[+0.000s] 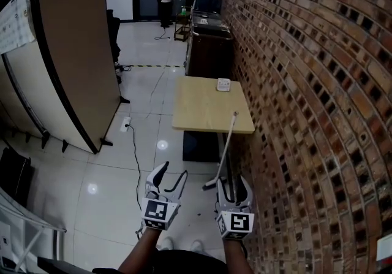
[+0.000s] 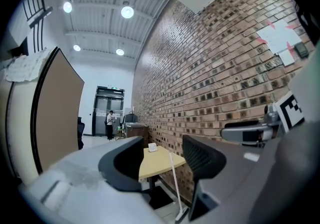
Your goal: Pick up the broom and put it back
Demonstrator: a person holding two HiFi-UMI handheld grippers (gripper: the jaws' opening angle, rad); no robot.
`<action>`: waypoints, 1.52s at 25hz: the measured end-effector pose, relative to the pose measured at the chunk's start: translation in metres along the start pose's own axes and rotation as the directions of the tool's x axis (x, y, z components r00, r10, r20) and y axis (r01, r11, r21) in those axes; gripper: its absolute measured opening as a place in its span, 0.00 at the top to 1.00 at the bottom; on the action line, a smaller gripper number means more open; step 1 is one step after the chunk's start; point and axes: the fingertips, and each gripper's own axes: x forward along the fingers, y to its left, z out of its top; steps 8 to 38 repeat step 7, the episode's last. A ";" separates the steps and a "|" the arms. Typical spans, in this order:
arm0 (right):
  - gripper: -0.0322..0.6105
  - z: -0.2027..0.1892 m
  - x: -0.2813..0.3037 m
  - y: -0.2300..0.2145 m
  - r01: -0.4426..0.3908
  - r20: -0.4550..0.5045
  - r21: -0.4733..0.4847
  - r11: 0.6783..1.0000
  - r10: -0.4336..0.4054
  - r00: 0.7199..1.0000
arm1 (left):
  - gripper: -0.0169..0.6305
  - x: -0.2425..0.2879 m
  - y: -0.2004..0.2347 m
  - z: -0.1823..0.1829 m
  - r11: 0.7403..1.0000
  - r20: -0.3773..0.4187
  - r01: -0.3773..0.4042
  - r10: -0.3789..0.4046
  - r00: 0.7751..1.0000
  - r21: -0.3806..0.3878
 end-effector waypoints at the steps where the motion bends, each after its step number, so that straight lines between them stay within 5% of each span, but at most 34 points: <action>1: 0.56 0.001 -0.001 -0.001 0.003 -0.001 -0.004 1.000 -0.003 1.000 | 0.60 0.000 0.000 0.000 1.000 0.000 -0.002 0.002 1.000 0.002; 7: 0.52 0.002 -0.004 -0.011 0.028 -0.003 -0.012 1.000 -0.028 1.000 | 0.60 0.000 0.002 -0.002 0.999 0.004 -0.053 0.053 0.999 -0.006; 38: 0.52 0.002 -0.004 -0.011 0.028 -0.003 -0.012 1.000 -0.028 1.000 | 0.60 0.000 0.002 -0.002 0.999 0.004 -0.053 0.053 0.999 -0.006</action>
